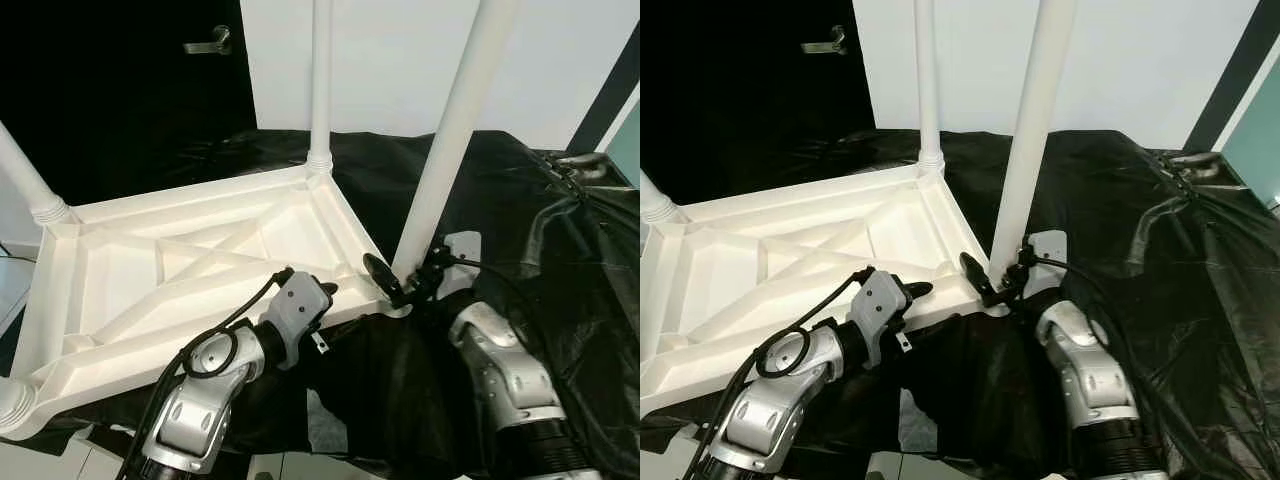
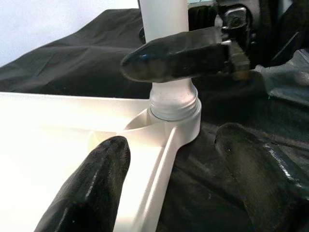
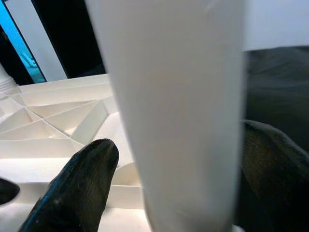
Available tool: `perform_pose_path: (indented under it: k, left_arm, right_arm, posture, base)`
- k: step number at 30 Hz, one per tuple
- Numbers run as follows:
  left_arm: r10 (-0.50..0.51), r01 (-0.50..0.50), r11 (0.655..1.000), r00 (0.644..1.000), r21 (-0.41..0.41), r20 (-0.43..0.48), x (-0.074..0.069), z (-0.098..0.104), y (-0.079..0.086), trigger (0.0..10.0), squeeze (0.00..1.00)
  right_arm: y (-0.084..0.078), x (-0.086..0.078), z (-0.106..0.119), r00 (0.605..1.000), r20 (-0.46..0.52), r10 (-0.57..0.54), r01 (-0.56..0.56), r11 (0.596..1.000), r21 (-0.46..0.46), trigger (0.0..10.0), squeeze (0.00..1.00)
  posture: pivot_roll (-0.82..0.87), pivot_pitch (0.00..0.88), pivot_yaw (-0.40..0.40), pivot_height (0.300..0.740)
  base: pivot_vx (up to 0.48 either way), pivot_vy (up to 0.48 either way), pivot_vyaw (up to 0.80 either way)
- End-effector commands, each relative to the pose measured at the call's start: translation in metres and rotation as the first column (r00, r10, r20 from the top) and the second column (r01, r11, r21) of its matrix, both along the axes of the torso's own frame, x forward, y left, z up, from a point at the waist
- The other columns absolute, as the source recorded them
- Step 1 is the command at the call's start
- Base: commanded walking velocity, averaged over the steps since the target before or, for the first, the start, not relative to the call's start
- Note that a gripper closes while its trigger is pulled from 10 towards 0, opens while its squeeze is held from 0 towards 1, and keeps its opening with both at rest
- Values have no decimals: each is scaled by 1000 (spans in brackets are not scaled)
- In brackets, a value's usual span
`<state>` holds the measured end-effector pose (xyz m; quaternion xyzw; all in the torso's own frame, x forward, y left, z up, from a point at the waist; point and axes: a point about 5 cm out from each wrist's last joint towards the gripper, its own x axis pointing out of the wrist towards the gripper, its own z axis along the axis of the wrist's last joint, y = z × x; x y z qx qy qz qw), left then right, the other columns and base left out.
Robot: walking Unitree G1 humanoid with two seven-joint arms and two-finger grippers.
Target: Building children table
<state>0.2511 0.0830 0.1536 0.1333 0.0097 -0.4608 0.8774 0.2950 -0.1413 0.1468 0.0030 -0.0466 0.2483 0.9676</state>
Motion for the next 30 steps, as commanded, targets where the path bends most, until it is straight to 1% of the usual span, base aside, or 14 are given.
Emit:
perform_pose_path:
  k: [1,3,4,8,9,12,13,15,16,18,30]
  left_arm:
    - [51,-51,999,999,3,12,4,-1,2,10000,0]
    - [44,-44,999,999,5,12,4,-1,1,10000,0]
    - [44,-44,999,999,5,12,4,-1,1,10000,0]
    - [29,-29,1000,999,8,16,6,0,-1,10000,0]
    - [29,-29,1000,999,8,16,6,0,-1,10000,0]
    - [26,-26,1000,999,8,21,7,1,-2,10000,0]
    - [26,-26,1000,999,8,21,7,1,-2,10000,0]
    - [31,-31,1000,999,6,24,7,1,-2,10000,0]
    - [31,-31,1000,999,6,24,7,1,-2,10000,0]
    - [44,-44,999,999,1,25,6,1,-1,10000,0]
    - [44,-44,999,999,-5,25,6,1,-1,10000,0]
  right_arm:
    - [-1,1,-3,1000,-1,29,-29,999,-33,10000,0]
    - [-5,3,-3,998,5,69,-69,995,-74,10000,0]
    - [-5,3,-3,998,5,69,-69,995,-74,10000,0]
    - [-13,12,-4,980,-25,197,-198,966,-167,10000,0]
    - [-13,12,-4,980,-25,197,-198,966,-167,10000,0]
    - [-15,18,-4,967,-40,251,-254,938,-235,10000,0]
    - [-15,18,-4,967,-40,251,-254,938,-235,10000,0]
    - [-17,21,-4,963,-38,265,-265,924,-275,10000,0]
    - [-17,21,-4,963,-38,265,-265,924,-275,10000,0]
    - [-20,25,-4,963,-33,266,-263,915,-305,10000,0]
    - [-24,28,-6,957,-32,289,-282,898,-339,10000,0]
  posture:
    - [71,0,-6,740]
    - [66,0,1,740]
    - [66,0,1,740]
    - [60,0,6,740]
    - [60,0,6,740]
    - [69,0,-6,740]
    - [69,0,-6,740]
    - [77,0,-14,740]
    - [77,0,-14,740]
    - [83,0,-22,740]
    - [72,0,-19,740]
  base:
    - [0,0,0]
    - [0,0,0]
    - [0,0,0]
    - [0,0,0]
    - [0,0,0]
    - [0,0,0]
    - [0,0,0]
    - [0,0,0]
    - [0,0,0]
    - [0,0,0]
    - [0,0,0]
